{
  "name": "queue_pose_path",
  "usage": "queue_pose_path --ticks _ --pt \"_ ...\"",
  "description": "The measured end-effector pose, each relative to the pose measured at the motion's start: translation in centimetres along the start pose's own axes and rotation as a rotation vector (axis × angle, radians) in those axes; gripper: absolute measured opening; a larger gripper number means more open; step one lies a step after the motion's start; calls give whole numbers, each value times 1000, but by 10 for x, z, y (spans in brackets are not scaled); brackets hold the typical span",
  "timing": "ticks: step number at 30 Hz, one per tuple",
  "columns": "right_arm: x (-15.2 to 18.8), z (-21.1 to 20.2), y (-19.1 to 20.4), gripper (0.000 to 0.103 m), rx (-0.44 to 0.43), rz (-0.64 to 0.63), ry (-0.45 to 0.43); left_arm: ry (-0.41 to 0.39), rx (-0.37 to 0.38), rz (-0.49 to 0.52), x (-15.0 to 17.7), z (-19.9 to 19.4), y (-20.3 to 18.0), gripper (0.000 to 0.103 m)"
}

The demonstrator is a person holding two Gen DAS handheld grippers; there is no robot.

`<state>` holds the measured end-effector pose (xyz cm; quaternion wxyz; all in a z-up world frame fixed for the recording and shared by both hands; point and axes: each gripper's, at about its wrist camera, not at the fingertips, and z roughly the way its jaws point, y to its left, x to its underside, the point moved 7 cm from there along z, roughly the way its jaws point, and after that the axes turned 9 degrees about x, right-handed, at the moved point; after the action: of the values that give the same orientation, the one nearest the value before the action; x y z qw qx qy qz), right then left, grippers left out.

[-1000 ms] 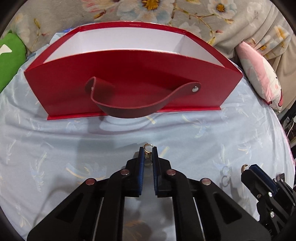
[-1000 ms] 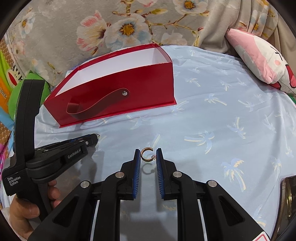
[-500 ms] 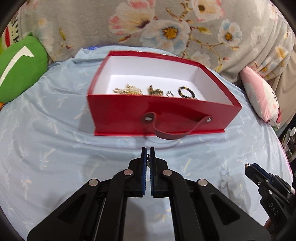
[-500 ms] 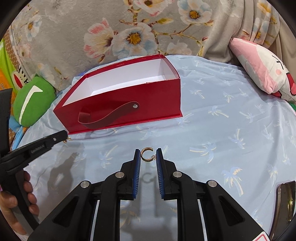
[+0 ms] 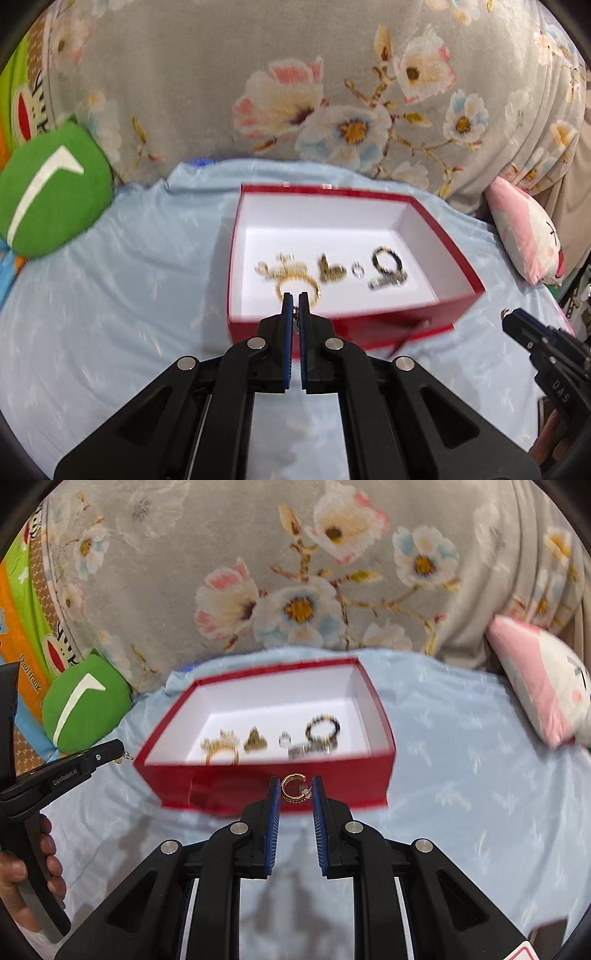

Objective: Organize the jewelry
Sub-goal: 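Carry both earrings into the red box and open both tools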

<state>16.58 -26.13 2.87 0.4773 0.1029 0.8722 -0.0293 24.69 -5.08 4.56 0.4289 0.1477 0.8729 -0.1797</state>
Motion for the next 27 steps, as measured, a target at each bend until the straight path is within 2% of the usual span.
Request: queue_pose_path --ticks 6,11,19,27 --pt "-54 44 10 16 -56 8 -1 -24 -14 12 -55 33 4 2" --pt "-80 90 18 16 -53 -4 25 -3 -25 22 -80 75 7 2" --pt "-96 139 28 16 -24 -46 48 39 -34 25 -91 127 9 2" --pt "-96 157 32 16 -15 -66 50 56 -66 38 -91 148 10 4"
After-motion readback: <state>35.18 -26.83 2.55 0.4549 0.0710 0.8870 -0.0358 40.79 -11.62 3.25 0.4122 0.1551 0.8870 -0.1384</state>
